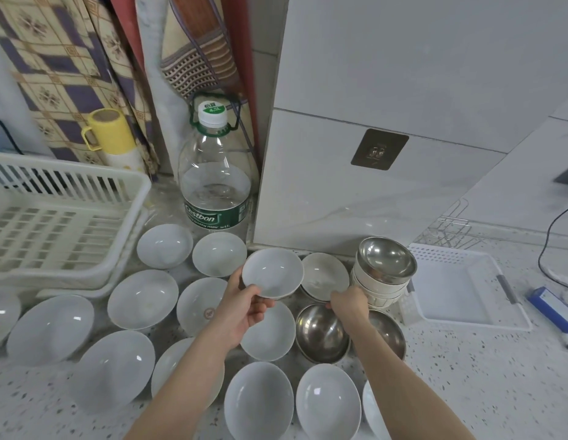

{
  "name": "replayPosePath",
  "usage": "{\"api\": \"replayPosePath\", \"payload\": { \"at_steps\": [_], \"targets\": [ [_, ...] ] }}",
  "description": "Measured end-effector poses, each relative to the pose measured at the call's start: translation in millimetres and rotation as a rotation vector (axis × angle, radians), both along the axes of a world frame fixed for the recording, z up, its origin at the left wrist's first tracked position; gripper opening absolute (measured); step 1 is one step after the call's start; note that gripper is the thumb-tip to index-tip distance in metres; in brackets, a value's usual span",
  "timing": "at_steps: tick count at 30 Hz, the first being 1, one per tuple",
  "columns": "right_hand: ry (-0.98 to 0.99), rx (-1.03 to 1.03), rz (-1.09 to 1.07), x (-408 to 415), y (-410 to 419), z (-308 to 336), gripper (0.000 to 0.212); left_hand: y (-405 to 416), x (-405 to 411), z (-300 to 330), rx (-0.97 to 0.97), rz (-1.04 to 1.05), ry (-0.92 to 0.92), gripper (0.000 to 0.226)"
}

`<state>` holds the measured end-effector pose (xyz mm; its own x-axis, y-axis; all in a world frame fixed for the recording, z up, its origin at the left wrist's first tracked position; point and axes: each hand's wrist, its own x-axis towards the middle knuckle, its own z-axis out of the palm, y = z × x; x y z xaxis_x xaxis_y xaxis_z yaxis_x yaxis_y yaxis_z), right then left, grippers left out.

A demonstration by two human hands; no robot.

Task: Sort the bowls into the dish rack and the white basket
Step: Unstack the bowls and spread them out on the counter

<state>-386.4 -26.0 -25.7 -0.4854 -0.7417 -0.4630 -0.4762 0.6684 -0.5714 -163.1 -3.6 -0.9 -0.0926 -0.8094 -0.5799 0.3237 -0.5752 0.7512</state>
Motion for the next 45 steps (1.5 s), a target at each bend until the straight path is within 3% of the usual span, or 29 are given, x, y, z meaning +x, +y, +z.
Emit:
{"api": "replayPosePath", "payload": {
  "at_steps": [7, 14, 23, 32, 45],
  "targets": [
    [-0.018, -0.07, -0.064, 4, -1, 0, 0.021, 15, 7, -1, 0.014, 0.04, -0.013, 0.054],
    [-0.016, -0.14, -0.039, 8, 14, 10, 0.036, 27, 6, 0, 0.017, 0.088, -0.022, 0.054],
    [-0.143, -0.3, 0.104, -10, 66, 44, 0.017, 68, -15, 3, -0.092, 0.222, 0.015, 0.047],
    [-0.298, -0.399, 0.075, -116, 128, 66, 0.016, 114, -103, 1, -0.134, 0.269, 0.03, 0.046],
    [-0.225, -0.286, 0.004, -243, 183, 24, 0.017, 150, -228, -1, -0.172, 0.246, 0.043, 0.048]
  ]
}}
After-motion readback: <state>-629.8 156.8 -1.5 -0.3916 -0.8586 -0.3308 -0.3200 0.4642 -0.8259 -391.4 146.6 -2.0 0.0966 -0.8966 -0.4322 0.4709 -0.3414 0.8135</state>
